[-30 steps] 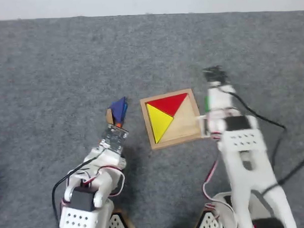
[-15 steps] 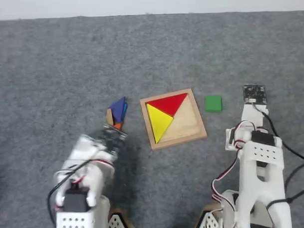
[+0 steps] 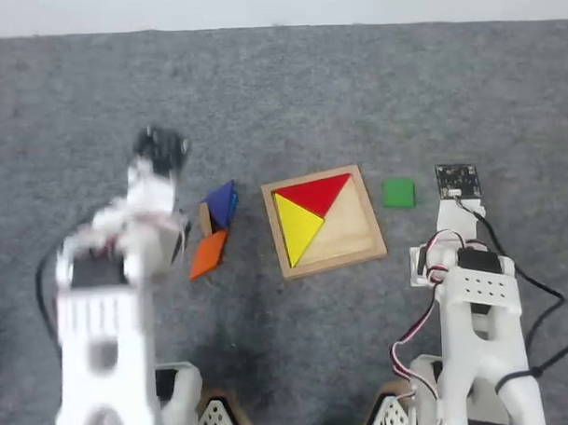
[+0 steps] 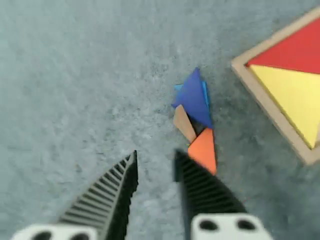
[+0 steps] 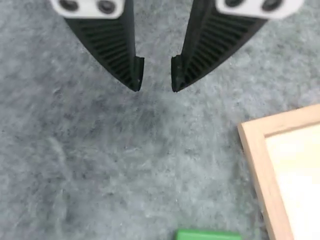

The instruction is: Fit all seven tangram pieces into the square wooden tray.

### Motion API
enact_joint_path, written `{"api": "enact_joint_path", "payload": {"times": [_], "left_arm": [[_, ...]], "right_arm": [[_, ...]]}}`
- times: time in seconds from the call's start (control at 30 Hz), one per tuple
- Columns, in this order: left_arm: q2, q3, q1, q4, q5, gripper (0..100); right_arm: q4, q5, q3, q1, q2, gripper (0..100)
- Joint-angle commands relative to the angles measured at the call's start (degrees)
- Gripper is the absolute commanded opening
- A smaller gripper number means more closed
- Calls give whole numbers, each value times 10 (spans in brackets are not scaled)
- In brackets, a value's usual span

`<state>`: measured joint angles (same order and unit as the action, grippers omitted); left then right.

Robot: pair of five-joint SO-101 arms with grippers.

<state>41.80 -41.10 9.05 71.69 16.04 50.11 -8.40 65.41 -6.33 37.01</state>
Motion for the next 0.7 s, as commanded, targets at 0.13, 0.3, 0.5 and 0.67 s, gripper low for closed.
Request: {"api": "enact_joint_path", "payload": {"times": [0.13,0.3,0.5,0.67], "left_arm": [[-266,116,-69,-13,-80,156],[-365,115,-56,-44,-78,156],[-404,82,-58,-26,-25,155],[-407,44,-58,-47,20,155]], "right_arm": [[-41,-7,10,3,17,112],[-48,-25,21,3,17,112],[-50,-25,21,5,17,112],[-50,-25,20,5,17,112]]}}
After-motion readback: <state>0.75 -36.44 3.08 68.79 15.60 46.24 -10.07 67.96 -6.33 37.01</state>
